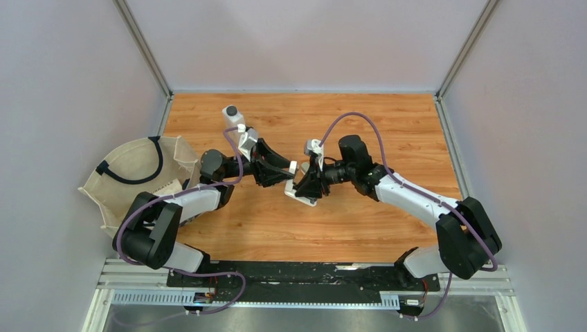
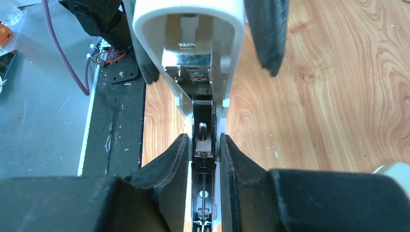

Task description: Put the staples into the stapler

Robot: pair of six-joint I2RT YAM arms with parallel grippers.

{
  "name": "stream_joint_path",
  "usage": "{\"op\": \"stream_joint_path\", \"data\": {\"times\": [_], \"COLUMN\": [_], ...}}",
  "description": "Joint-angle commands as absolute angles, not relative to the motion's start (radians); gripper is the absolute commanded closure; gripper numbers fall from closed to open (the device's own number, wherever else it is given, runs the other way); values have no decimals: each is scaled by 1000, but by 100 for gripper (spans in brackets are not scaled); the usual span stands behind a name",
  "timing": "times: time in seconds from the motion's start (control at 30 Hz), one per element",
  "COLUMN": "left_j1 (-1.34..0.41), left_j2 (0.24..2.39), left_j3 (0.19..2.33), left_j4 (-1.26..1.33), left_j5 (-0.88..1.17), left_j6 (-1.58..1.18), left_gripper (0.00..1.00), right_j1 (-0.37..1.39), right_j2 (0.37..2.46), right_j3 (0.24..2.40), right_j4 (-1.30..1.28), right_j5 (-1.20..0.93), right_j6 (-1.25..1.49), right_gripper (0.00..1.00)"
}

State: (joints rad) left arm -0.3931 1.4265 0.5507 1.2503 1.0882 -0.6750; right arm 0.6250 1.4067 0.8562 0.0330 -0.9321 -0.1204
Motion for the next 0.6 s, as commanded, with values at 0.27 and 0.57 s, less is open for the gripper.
{"op": "stream_joint_path", "data": {"times": [0.27,0.57], "left_j1": [-377,-267], "left_j2": [1408,1339], "left_j3": [592,592], "left_j4": [1316,1310], "left_j5": [1074,1060], "left_j6": [-687,-721], "left_gripper": [28,21], "right_j1": [621,623], "right_j2": [1400,1436], "right_j3": [882,877], "right_j4": [23,5], "right_j5": [-907,-738], "right_j6": [-140,-167], "right_gripper": [91,91]}}
